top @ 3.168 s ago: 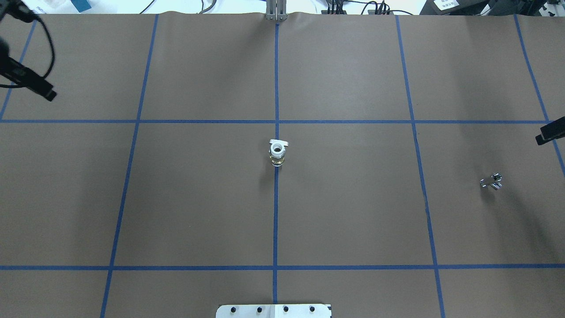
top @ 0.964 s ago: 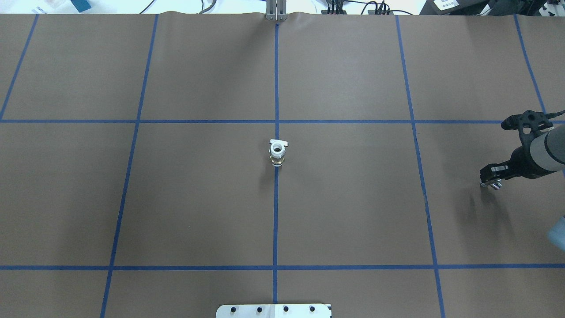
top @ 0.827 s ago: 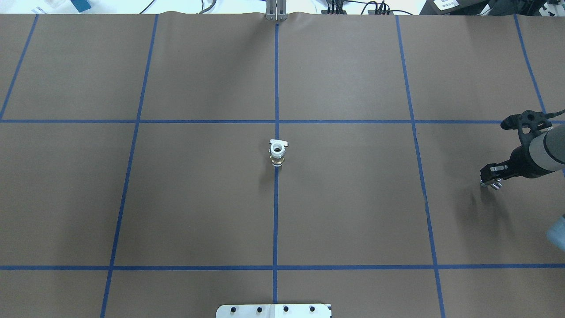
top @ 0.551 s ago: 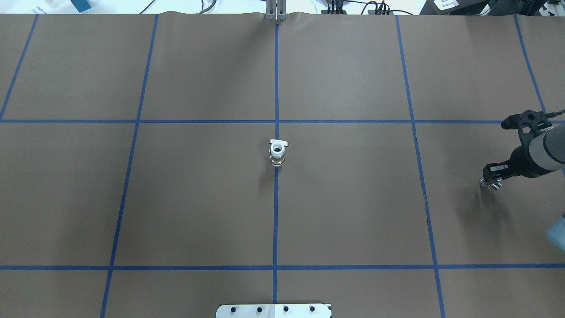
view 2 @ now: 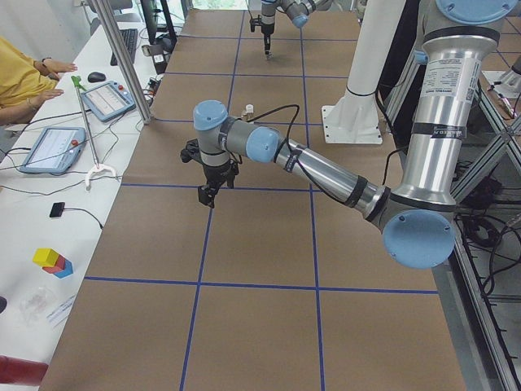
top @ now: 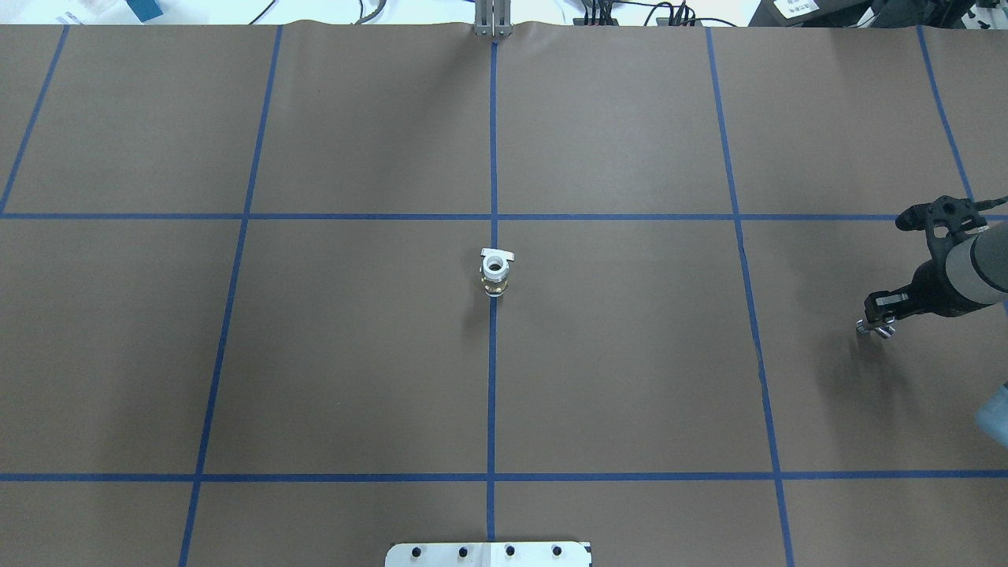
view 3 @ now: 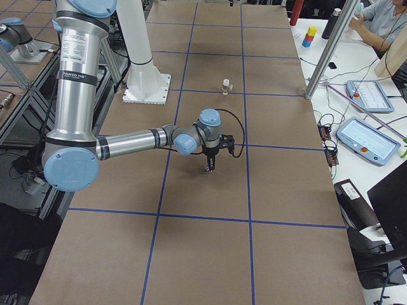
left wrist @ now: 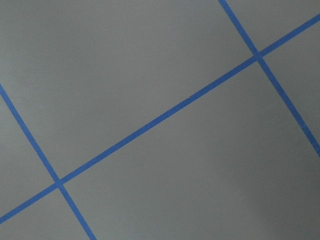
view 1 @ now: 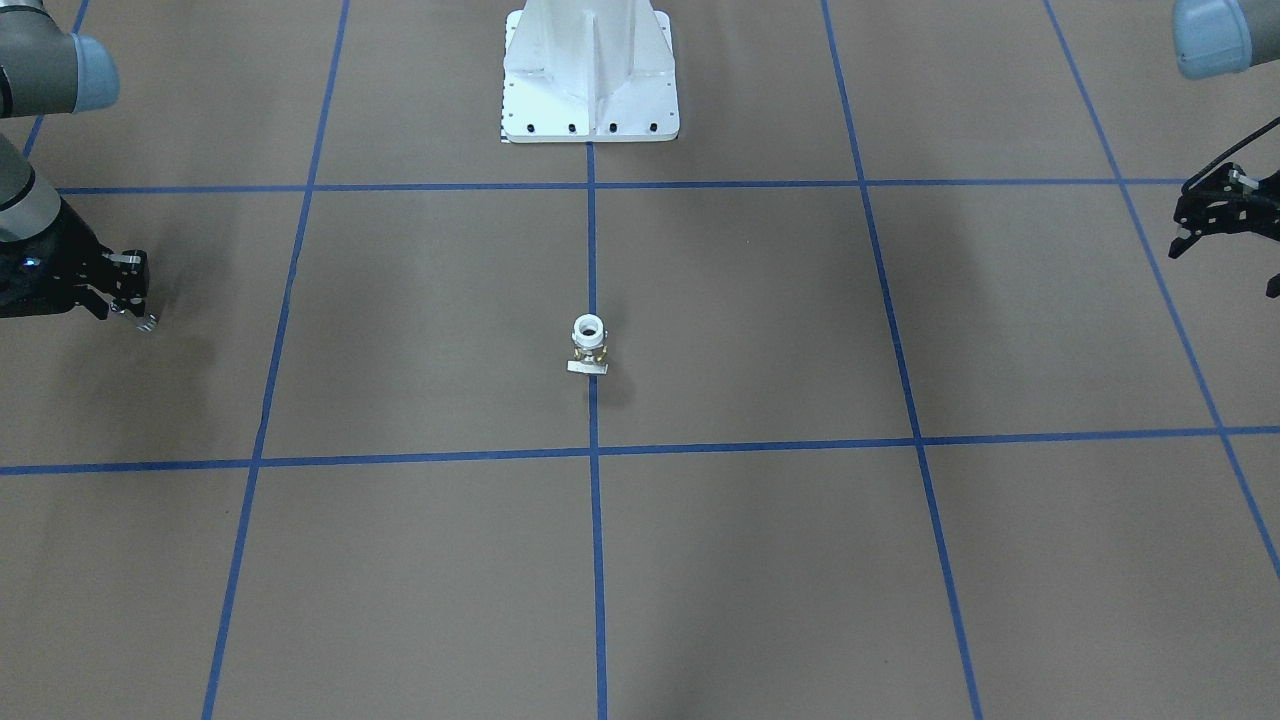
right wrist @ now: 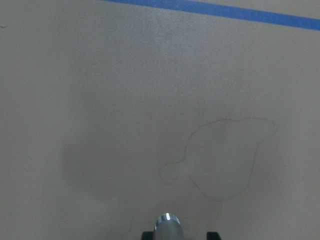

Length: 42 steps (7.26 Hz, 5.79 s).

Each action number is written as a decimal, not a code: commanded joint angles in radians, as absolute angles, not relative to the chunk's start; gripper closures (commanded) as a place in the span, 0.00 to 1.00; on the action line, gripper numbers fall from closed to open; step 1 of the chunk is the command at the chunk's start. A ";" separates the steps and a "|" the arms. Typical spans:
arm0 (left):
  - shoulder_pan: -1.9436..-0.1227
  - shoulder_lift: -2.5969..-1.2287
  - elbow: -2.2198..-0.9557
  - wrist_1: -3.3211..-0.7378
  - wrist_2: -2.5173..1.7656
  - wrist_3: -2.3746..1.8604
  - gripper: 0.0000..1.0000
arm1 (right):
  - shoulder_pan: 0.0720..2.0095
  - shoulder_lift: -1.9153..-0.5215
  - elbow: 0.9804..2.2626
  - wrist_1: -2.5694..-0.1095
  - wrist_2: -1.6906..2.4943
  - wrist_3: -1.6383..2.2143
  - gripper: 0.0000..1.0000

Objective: Assemble PPR valve and pipe with both arms
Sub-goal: 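Lower the right gripper onto the silver pipe fitting and grasp it, then carry the fitting with the right gripper over the standing valve, then press the fitting down onto the valve top with the right gripper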

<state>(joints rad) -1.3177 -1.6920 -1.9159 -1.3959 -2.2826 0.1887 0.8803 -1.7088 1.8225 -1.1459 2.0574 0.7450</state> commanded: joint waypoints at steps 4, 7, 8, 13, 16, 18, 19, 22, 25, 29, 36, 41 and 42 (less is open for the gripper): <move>-1.318 -1.692 -1.916 -1.394 -2.283 0.189 0.01 | 0.874 -1.707 1.825 -1.146 2.065 0.750 0.70; -1.318 -1.692 -1.917 -1.394 -2.283 0.189 0.01 | 0.874 -1.703 1.833 -1.146 2.066 0.746 0.95; -1.318 -1.692 -1.917 -1.394 -2.283 0.189 0.01 | 0.879 -1.704 1.851 -1.149 2.071 0.744 1.00; -1.489 -1.588 -1.870 -1.410 -2.276 0.225 0.01 | 0.908 -1.458 1.957 -1.481 2.126 0.758 1.00; -1.555 -1.571 -1.779 -1.445 -2.283 0.225 0.01 | 0.862 -1.170 1.974 -1.748 2.138 0.899 1.00; -1.581 -1.539 -1.778 -1.445 -2.284 0.224 0.00 | 0.802 -1.004 1.892 -1.753 2.129 1.056 1.00; -1.591 -1.534 -1.781 -1.445 -2.292 0.224 0.00 | 0.773 -0.950 1.875 -1.767 2.123 1.122 1.00; -1.592 -1.513 -1.778 -1.447 -2.304 0.224 0.00 | 0.654 -0.601 1.621 -1.943 2.012 1.340 1.00; -1.591 -1.513 -1.775 -1.447 -2.304 0.222 0.00 | 0.592 -0.502 1.456 -1.934 1.951 1.368 1.00; -1.591 -1.513 -1.778 -1.447 -2.304 0.222 0.00 | 0.589 -0.523 1.451 -1.934 1.916 1.359 1.00; -1.589 -1.514 -1.784 -1.447 -2.304 0.221 0.00 | 0.584 -0.541 1.434 -1.878 1.911 1.359 1.00; -1.591 -1.514 -1.786 -1.447 -2.304 0.221 0.00 | 0.578 -0.543 1.434 -1.878 1.913 1.359 1.00; -1.589 -1.516 -1.786 -1.447 -2.304 0.221 0.00 | 0.577 -0.548 1.434 -1.878 1.913 1.359 1.00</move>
<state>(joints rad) -1.5903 -1.5145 -1.7856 -1.4465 -2.3040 0.2209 0.5780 -0.5437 1.4343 -1.8776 1.9129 1.3591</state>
